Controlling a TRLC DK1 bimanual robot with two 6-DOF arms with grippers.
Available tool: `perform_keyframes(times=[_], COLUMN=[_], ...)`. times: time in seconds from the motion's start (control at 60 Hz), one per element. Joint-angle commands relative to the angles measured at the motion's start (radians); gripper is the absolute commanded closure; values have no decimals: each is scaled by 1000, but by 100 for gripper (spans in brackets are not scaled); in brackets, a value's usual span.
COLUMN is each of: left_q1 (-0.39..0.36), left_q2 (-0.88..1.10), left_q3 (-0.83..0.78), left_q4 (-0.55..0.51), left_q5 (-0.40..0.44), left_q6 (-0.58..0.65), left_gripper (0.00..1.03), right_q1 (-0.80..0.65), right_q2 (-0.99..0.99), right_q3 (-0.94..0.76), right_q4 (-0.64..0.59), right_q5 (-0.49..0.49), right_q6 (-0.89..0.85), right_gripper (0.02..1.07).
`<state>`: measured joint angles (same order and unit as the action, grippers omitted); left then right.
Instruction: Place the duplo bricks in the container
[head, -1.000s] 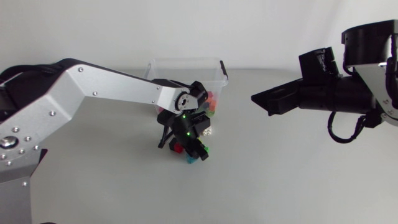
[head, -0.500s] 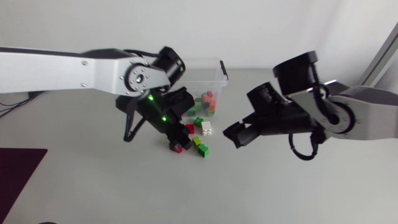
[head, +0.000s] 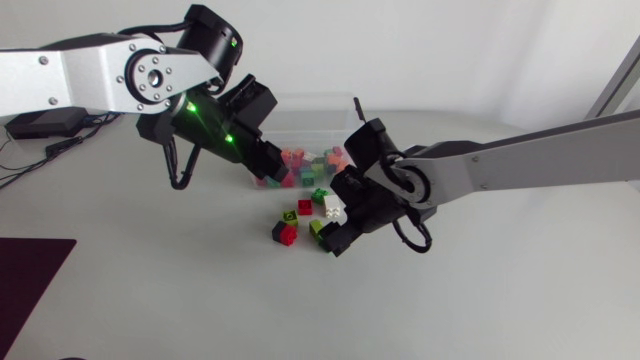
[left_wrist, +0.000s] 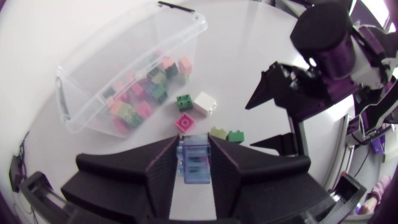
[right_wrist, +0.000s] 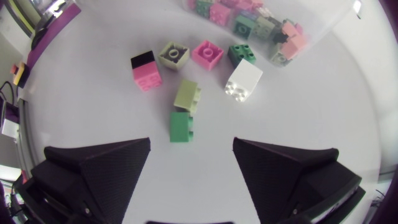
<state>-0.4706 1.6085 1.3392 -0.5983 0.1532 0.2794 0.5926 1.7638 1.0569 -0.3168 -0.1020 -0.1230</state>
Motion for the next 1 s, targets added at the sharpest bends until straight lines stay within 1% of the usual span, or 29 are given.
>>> perform_keyframes(times=[0.0,0.2,0.3,0.417,0.567,0.6,0.733,0.85,0.983], left_q1=[26,81,101,121,128,132,133,135,151], left_q2=[-4,27,37,73,125,134,183,218,261], left_q3=[66,124,133,166,202,207,248,281,319], left_q4=[26,83,146,170,201,226,249,276,302], left_q5=[19,46,49,55,60,60,59,59,59], left_q6=[-43,-74,-92,-109,-128,-138,-160,-178,-200], left_gripper=[84,84,84,84,84,84,84,84,84], right_q1=[16,46,55,58,58,58,58,62,69], right_q2=[71,143,171,210,233,240,257,260,246], right_q3=[41,98,126,163,181,186,193,186,169], right_q4=[-27,-54,-54,-70,-71,-76,-84,-80,-80], right_q5=[24,64,82,93,99,101,102,102,102], right_q6=[-18,-17,-15,-10,-9,-9,-10,-13,-20], right_gripper=[13,17,25,34,49,52,58,75,76])
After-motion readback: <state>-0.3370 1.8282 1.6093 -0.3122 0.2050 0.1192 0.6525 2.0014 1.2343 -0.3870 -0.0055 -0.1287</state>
